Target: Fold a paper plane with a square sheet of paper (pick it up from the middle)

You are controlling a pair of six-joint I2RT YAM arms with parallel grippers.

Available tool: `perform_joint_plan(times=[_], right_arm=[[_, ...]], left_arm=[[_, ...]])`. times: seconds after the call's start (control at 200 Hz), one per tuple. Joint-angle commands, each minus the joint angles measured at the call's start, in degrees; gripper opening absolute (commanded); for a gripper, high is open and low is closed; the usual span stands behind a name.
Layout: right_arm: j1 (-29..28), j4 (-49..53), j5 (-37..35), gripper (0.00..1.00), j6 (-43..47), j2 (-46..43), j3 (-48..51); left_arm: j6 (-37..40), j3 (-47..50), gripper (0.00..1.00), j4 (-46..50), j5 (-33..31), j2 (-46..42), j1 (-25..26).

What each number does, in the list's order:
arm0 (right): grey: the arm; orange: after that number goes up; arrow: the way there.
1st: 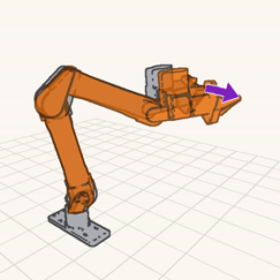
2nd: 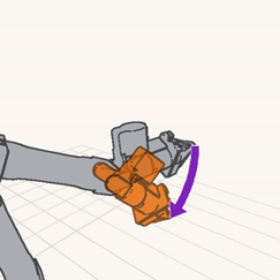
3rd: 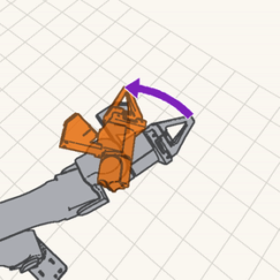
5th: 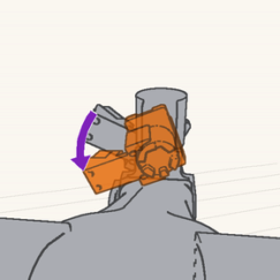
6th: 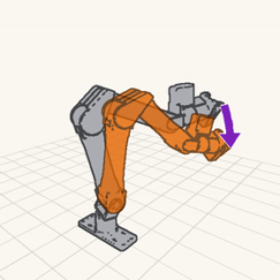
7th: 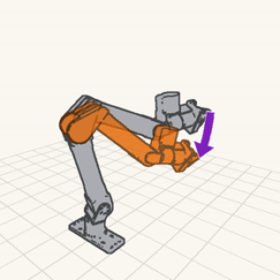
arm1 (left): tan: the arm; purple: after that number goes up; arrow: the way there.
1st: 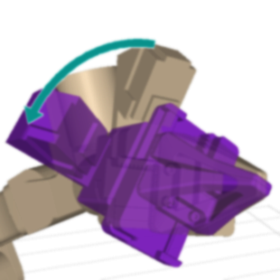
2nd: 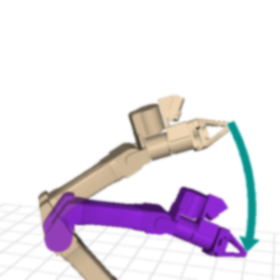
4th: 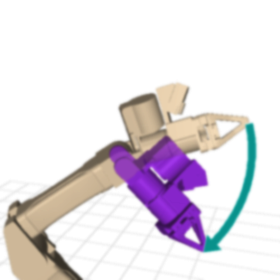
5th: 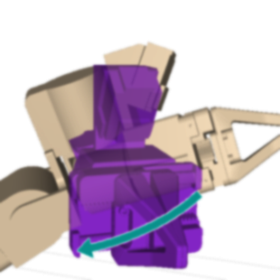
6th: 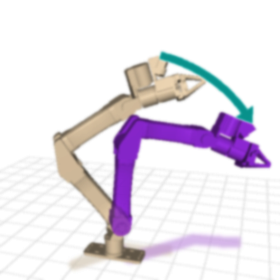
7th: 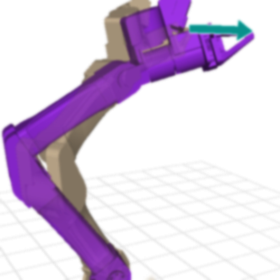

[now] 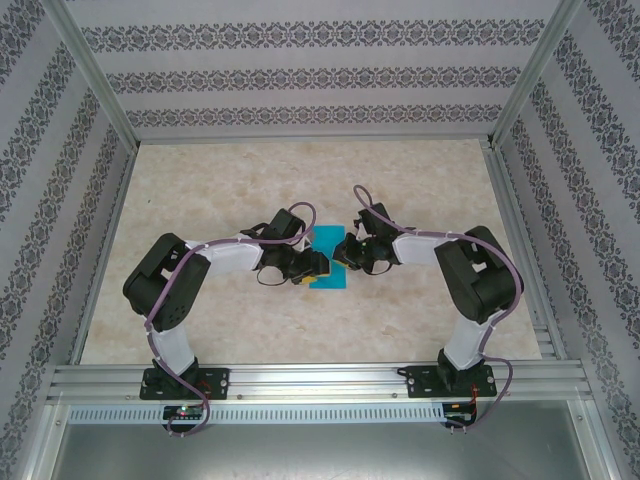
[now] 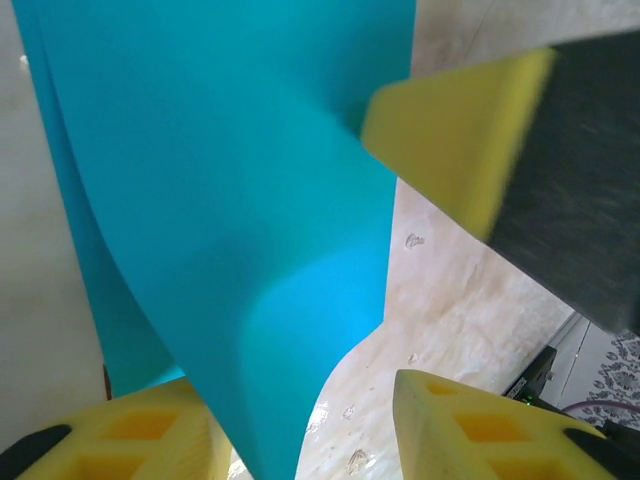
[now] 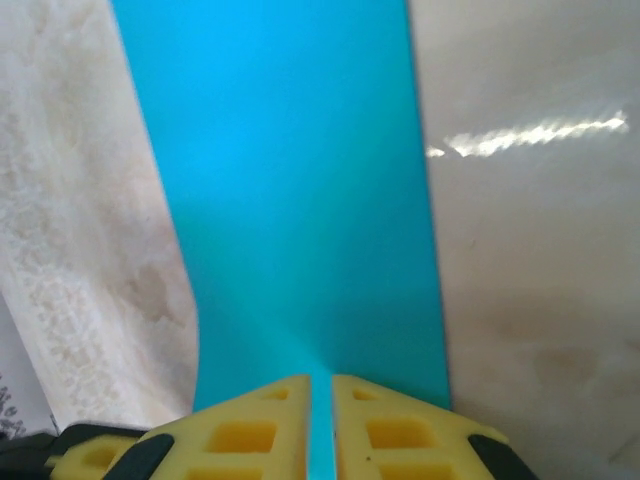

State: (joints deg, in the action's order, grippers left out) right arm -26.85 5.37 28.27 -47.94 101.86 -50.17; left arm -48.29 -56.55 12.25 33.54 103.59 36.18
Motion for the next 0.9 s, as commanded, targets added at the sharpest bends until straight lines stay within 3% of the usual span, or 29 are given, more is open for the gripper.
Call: perform_joint_plan(times=[0.0, 0.4, 0.894], right_arm=[[0.05, 2.78, 0.42, 0.13, 4.44, -5.07, -1.06], [-3.66, 6.49, -2.97, 0.02, 5.45, -7.25, 4.61], [-4.69, 7.22, -4.47, 0.03, 5.15, -3.13, 3.97]], left_arm=[[0.59, -0.90, 0.44, 0.83, -1.52, 1.03, 0.69], [1.66, -1.54, 0.41, 1.37, -1.50, 1.17, 0.65], [0.16, -3.26, 0.42, -3.28, 2.12, 2.64, 0.71]])
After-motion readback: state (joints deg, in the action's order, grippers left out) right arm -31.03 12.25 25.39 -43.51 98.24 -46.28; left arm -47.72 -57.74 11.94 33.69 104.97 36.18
